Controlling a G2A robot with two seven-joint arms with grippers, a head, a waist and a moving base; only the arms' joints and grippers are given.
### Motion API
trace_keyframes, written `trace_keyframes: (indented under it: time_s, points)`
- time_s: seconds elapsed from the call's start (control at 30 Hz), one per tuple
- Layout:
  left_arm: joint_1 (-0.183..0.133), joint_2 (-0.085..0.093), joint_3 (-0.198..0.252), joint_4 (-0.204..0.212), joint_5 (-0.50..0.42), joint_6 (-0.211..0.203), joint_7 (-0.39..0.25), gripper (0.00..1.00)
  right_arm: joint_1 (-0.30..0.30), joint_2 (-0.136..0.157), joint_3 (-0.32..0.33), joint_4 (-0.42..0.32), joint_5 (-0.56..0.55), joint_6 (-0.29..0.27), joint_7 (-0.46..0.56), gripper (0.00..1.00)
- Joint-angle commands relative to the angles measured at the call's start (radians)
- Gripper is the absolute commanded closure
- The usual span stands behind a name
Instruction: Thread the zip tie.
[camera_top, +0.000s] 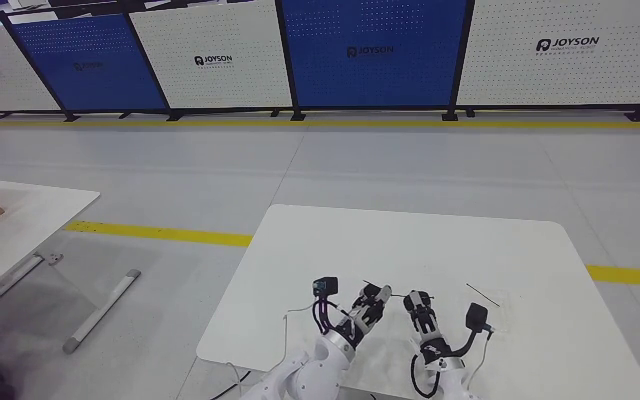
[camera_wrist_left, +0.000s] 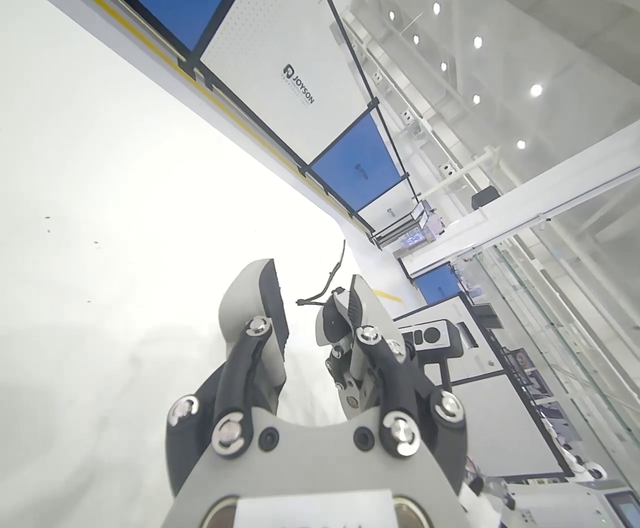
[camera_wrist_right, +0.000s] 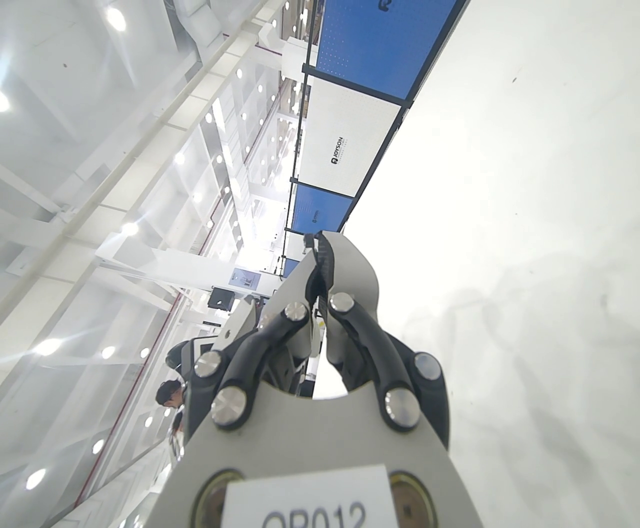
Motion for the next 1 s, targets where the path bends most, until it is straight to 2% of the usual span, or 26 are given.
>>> trace_keyframes:
  time_s: [0.0,0.17,0.27,0.4,0.47,0.53,0.63,0.87,0.9,0.97]
  points:
    - [0.0,-0.001,0.003,-0.001,0.006,0.003,-0.001,0.93,-0.003,0.0,-0.002,-0.004,-0.005,0.003,-0.005,1.0]
    - [-0.008,-0.005,0.006,0.007,-0.003,0.014,-0.003,1.0,-0.006,-0.001,-0.002,-0.01,-0.011,0.008,-0.007,1.0]
    - [-0.013,-0.007,0.007,0.014,-0.008,0.017,-0.003,1.0,-0.007,-0.001,-0.002,-0.012,-0.015,0.012,-0.008,1.0]
    - [-0.016,-0.01,0.007,0.018,-0.012,0.02,-0.003,0.92,-0.009,-0.001,-0.003,-0.016,-0.019,0.015,-0.009,1.0]
    - [-0.017,-0.011,0.007,0.02,-0.015,0.022,-0.002,0.82,-0.009,-0.001,-0.004,-0.017,-0.021,0.017,-0.009,1.0]
    - [-0.018,-0.012,0.007,0.021,-0.016,0.023,-0.002,0.8,-0.009,-0.002,-0.004,-0.017,-0.022,0.018,-0.009,1.0]
    - [-0.019,-0.013,0.007,0.022,-0.014,0.027,-0.003,0.87,-0.008,-0.002,-0.004,-0.018,-0.024,0.021,-0.008,1.0]
    - [-0.022,-0.016,0.01,0.028,-0.008,0.034,-0.005,0.89,-0.008,-0.003,-0.007,-0.018,-0.03,0.026,-0.011,1.0]
    - [-0.024,-0.017,0.011,0.029,-0.004,0.038,-0.005,0.98,-0.007,-0.004,-0.006,-0.017,-0.027,0.027,-0.011,1.0]
    - [-0.025,-0.018,0.014,0.029,-0.001,0.04,-0.006,1.0,-0.005,-0.004,-0.005,-0.015,-0.021,0.025,-0.01,1.0]
